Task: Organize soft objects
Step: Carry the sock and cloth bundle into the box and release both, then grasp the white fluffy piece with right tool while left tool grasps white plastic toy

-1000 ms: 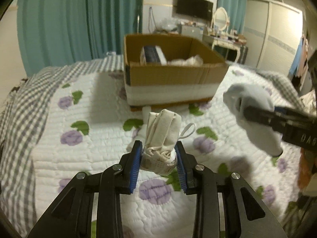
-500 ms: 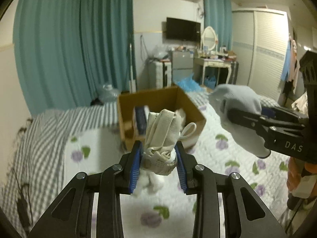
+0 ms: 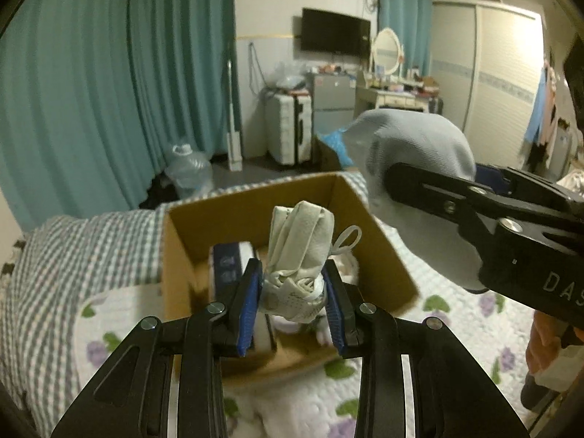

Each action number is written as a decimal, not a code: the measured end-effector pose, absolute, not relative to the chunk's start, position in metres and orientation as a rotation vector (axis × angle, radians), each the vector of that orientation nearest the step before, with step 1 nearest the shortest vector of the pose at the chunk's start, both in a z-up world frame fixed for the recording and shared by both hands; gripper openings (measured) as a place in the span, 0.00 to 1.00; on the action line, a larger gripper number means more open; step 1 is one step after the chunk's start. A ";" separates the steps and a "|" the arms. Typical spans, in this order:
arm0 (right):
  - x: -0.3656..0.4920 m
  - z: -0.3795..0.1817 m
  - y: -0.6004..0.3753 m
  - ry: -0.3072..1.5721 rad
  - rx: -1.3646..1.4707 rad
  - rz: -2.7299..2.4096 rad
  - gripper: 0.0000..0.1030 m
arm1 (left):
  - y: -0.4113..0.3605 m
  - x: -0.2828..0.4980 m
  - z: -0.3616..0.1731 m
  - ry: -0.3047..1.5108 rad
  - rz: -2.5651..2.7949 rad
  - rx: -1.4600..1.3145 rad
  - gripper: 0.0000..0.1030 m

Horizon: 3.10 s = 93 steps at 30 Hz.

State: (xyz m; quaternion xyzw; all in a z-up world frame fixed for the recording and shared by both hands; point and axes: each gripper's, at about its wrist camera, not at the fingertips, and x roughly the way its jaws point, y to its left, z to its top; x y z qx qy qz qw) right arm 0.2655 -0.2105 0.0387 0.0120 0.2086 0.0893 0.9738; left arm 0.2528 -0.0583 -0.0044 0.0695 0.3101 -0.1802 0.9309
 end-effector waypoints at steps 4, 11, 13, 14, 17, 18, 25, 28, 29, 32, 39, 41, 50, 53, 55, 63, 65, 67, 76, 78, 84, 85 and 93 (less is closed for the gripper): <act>0.310 0.015 -0.220 0.470 0.072 0.190 0.54 | -0.064 0.273 -0.023 0.634 -0.386 0.157 0.35; 0.352 -0.007 -0.227 0.495 0.120 0.205 0.54 | -0.064 0.289 -0.041 0.622 -0.348 0.178 0.60; 0.359 -0.008 -0.226 0.498 0.120 0.203 0.56 | -0.064 0.285 -0.038 0.614 -0.345 0.190 0.61; 0.361 -0.009 -0.224 0.498 0.118 0.195 0.62 | -0.062 0.283 -0.036 0.608 -0.338 0.196 0.61; 0.361 -0.005 -0.223 0.489 0.125 0.178 0.80 | -0.054 0.272 -0.027 0.594 -0.332 0.200 0.61; 0.358 -0.002 -0.223 0.479 0.129 0.167 0.80 | -0.049 0.268 -0.024 0.589 -0.331 0.195 0.61; 0.306 0.052 -0.223 0.413 0.108 0.118 0.86 | -0.011 0.209 0.041 0.475 -0.309 0.144 0.61; 0.268 0.083 -0.214 0.372 0.076 0.095 0.93 | 0.003 0.177 0.074 0.408 -0.299 0.134 0.77; 0.253 0.093 -0.210 0.358 0.065 0.090 0.94 | 0.011 0.162 0.088 0.368 -0.291 0.126 0.82; 0.217 0.120 -0.198 0.331 0.041 0.078 0.98 | 0.031 0.130 0.121 0.304 -0.261 0.127 0.83; 0.140 0.154 -0.171 0.321 0.009 0.076 0.99 | 0.065 0.084 0.155 0.265 -0.174 0.135 0.84; 0.131 0.150 -0.164 0.342 0.009 0.097 0.99 | 0.075 0.081 0.148 0.301 -0.169 0.134 0.84; 0.132 0.042 -0.147 0.452 0.049 0.163 0.99 | 0.078 0.111 0.048 0.500 -0.158 0.120 0.84; 0.150 -0.003 -0.141 0.515 0.066 0.179 0.99 | 0.071 0.135 0.008 0.579 -0.142 0.087 0.84; 0.167 -0.033 -0.136 0.575 0.063 0.185 0.97 | 0.067 0.145 -0.013 0.587 -0.115 0.089 0.84; 0.223 -0.111 -0.122 0.689 0.079 0.194 0.76 | 0.068 0.175 -0.093 0.679 -0.138 0.146 0.84; 0.233 -0.127 -0.118 0.723 0.081 0.203 0.69 | 0.071 0.182 -0.104 0.699 -0.138 0.150 0.84; 0.243 -0.141 -0.115 0.756 0.086 0.215 0.66 | 0.075 0.187 -0.112 0.718 -0.147 0.134 0.84; 0.270 -0.161 -0.105 0.806 0.110 0.237 0.45 | 0.085 0.187 -0.116 0.714 -0.162 0.080 0.84; 0.272 -0.162 -0.099 0.812 0.096 0.251 0.36 | 0.083 0.185 -0.115 0.714 -0.171 0.079 0.84; 0.262 -0.154 -0.101 0.791 0.106 0.259 0.31 | 0.070 0.180 -0.118 0.721 -0.205 0.100 0.84; 0.259 -0.151 -0.106 0.784 0.113 0.245 0.31 | 0.067 0.180 -0.119 0.731 -0.215 0.100 0.84; 0.243 -0.131 -0.150 0.719 0.147 0.117 0.31 | 0.035 0.186 -0.135 0.795 -0.274 0.094 0.82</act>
